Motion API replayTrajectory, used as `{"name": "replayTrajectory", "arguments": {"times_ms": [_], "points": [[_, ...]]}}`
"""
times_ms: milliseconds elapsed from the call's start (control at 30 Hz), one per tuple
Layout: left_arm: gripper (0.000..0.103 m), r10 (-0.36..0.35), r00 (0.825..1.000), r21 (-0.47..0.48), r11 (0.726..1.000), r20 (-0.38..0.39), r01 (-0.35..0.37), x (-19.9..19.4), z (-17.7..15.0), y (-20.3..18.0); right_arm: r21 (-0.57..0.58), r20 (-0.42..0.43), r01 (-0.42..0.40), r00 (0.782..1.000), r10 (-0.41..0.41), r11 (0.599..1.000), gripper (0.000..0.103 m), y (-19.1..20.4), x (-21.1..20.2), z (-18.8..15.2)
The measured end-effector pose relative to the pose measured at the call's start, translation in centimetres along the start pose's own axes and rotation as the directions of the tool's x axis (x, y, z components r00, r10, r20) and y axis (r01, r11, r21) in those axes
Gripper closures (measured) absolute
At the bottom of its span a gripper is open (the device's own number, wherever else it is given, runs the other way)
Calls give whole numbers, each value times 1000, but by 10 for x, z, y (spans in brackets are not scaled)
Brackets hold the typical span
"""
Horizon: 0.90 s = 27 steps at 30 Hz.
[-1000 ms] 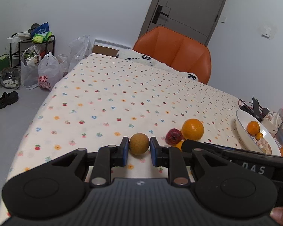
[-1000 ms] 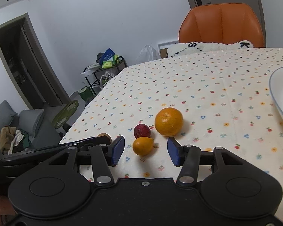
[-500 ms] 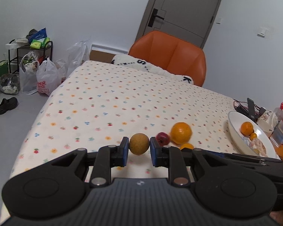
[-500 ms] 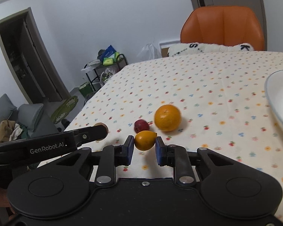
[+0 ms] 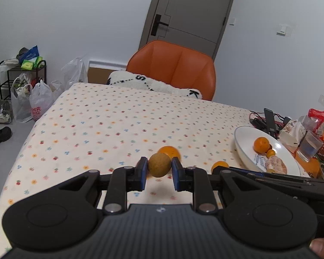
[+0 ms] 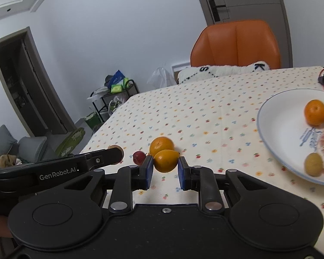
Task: Organize fruits
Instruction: 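Carry kiwi and small tangerine onto the white plate and release both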
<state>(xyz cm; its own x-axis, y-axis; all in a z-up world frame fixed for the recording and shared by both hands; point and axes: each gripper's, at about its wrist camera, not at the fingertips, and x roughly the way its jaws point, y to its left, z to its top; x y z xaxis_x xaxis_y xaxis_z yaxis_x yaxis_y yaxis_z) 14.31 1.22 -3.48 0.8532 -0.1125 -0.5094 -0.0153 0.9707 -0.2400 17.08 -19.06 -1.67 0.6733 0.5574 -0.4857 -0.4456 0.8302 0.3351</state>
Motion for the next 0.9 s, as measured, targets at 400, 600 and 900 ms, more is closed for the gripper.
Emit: {"name": "replayTrajectory", "arguments": {"times_ms": [400, 600, 900], "points": [[81, -24, 1000, 45, 999, 12, 23, -1, 0, -37, 39, 57, 9, 998, -12, 999, 80, -29, -32, 4], [81, -40, 999, 65, 997, 14, 39, -1, 0, -54, 52, 80, 19, 997, -23, 998, 80, -41, -45, 3], [81, -66, 998, 90, 994, 13, 64, 3, -1, -81, 82, 117, 39, 992, -49, 996, 80, -63, -69, 2]]}}
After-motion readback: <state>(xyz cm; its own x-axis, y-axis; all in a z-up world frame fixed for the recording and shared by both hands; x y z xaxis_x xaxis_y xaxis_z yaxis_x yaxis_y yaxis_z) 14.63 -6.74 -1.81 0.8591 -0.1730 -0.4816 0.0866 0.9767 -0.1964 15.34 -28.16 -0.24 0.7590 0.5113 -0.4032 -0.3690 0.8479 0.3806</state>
